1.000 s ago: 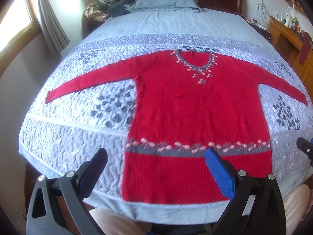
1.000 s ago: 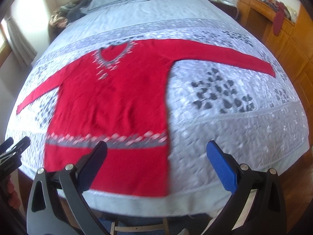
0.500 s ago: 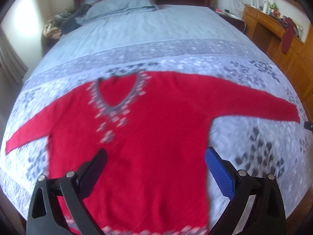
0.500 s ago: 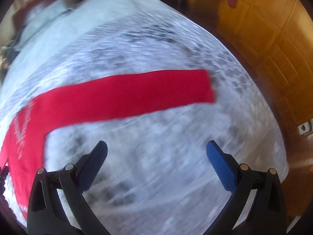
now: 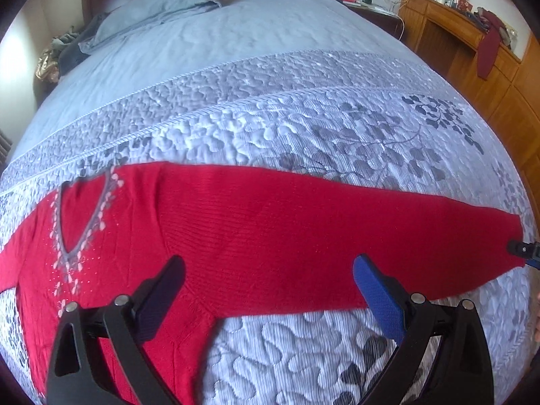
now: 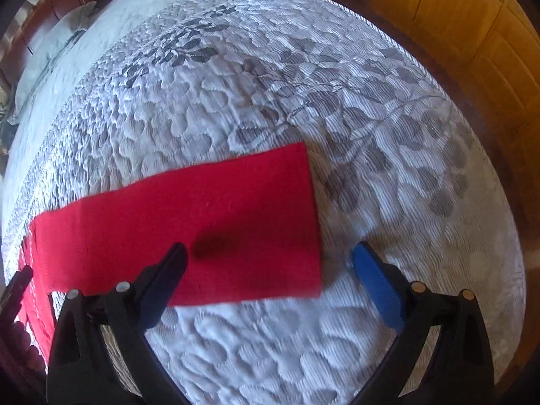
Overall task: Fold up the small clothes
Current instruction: 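Grasp a red sleeve cuff with the right gripper, fold it across the body, release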
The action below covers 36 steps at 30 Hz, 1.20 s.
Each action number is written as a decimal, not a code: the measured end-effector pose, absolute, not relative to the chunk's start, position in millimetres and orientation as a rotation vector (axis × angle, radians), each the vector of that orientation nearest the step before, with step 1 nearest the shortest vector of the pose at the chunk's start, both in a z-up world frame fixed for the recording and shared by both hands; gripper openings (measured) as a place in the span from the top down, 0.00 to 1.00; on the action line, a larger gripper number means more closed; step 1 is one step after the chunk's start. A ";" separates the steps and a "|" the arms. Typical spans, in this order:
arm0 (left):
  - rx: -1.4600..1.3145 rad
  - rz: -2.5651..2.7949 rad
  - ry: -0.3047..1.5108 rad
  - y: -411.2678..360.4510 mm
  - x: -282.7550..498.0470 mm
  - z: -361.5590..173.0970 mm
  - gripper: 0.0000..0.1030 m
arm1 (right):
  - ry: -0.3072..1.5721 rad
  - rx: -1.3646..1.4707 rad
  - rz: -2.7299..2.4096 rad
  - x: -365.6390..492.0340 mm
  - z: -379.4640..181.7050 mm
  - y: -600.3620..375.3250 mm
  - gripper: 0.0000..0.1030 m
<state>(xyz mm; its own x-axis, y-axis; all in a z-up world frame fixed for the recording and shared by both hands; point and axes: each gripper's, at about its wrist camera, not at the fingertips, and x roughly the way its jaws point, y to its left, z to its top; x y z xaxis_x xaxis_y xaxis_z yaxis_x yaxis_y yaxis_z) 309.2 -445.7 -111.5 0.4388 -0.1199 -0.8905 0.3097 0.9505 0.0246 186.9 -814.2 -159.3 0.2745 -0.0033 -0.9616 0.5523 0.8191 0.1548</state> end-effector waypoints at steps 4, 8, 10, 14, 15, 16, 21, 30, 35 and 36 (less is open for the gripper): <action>0.181 -0.254 1.081 -432.0 311.2 -113.3 0.04 | 1.215 0.524 -0.386 183.5 -155.6 -822.0 0.39; 0.172 -0.210 1.087 -399.8 313.3 -116.5 0.04 | 1.185 0.548 -0.363 172.9 -144.5 -825.9 0.92; 0.173 -0.191 1.089 -383.6 314.3 -118.0 0.04 | 1.142 0.653 -0.307 169.8 -139.2 -827.8 0.94; 0.161 -0.142 1.094 -342.3 317.5 -119.1 0.04 | 1.096 0.631 -0.233 176.1 -117.4 -791.0 0.94; 0.155 -0.131 1.098 -334.0 318.1 -119.3 0.04 | 1.092 0.625 -0.205 179.1 -114.0 -778.5 0.94; 0.146 -0.111 1.104 -320.7 320.3 -119.7 0.04 | 1.089 0.616 -0.174 182.9 -110.1 -762.9 0.94; 0.122 -0.060 1.119 -274.7 322.5 -119.3 0.04 | 1.105 0.562 -0.037 217.5 -105.4 -673.6 0.94; 0.070 -0.103 1.133 -245.7 319.0 -115.6 0.04 | 1.140 0.466 0.138 280.3 -117.6 -529.5 0.70; 0.088 -0.195 1.141 -275.4 314.3 -119.5 0.04 | 1.100 0.496 0.057 236.8 -115.1 -551.5 0.70; 0.078 -0.226 1.154 -288.6 314.6 -121.5 0.04 | 1.097 0.481 0.030 227.8 -116.3 -557.9 0.70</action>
